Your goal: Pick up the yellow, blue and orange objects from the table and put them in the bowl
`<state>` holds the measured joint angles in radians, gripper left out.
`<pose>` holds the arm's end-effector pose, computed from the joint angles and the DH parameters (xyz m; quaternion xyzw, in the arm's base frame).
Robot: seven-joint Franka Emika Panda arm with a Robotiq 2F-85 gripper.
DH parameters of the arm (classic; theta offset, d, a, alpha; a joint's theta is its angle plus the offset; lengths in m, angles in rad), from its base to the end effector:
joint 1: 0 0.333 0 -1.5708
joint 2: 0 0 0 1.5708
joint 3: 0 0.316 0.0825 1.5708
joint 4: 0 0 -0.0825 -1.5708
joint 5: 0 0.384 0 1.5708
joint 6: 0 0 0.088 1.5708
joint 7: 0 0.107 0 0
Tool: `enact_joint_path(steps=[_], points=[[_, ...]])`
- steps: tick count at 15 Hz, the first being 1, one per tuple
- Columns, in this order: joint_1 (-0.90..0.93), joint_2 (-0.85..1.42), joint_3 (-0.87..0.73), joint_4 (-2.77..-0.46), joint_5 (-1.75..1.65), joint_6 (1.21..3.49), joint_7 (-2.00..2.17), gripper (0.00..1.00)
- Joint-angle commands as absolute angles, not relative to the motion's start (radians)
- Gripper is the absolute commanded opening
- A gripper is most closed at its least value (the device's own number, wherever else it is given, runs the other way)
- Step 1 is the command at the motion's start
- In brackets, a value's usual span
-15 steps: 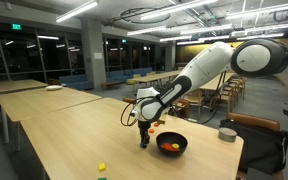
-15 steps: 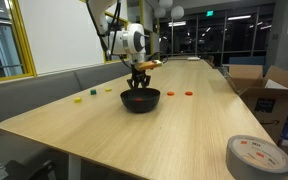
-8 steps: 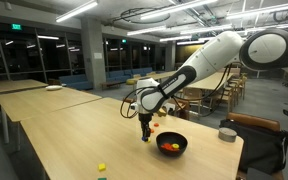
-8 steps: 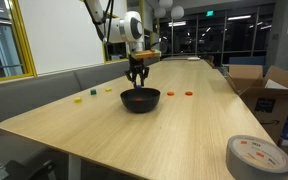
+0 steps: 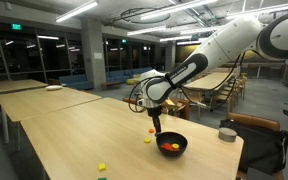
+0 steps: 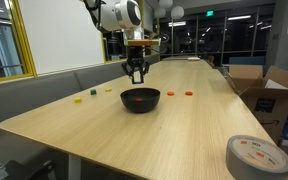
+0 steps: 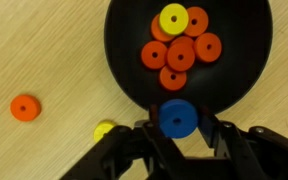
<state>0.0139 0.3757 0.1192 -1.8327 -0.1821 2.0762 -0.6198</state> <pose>0.6202 0.0692 0.3185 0.9086 0.4091 -0.0750 0.0376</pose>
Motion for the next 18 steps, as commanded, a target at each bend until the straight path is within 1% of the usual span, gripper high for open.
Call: enact_joint_path(steps=[1,5,6,7,9,10,11,12,14,18], points=[[0.018,0.318,0.099,-1.896,-0.194,2.028,-0.566,0.25],[0.007,0.333,0.087,-1.905,-0.186,1.999,-0.564,0.25],[0.006,0.338,0.084,-1.905,-0.186,1.997,-0.562,0.64],[0.002,0.34,0.083,-1.906,-0.183,1.997,-0.567,0.69],[-0.001,0.344,0.079,-1.903,-0.183,2.0,-0.566,0.82],[0.0,0.343,0.076,-1.901,-0.187,2.004,-0.559,0.91],[0.001,0.339,0.074,-1.898,-0.192,2.007,-0.553,0.98],[0.003,0.336,0.072,-1.895,-0.197,2.01,-0.547,1.0],[0.006,0.333,0.071,-1.882,-0.204,2.021,-0.542,1.0],[-0.004,0.329,0.08,-1.885,-0.173,2.18,-0.545,1.0]])
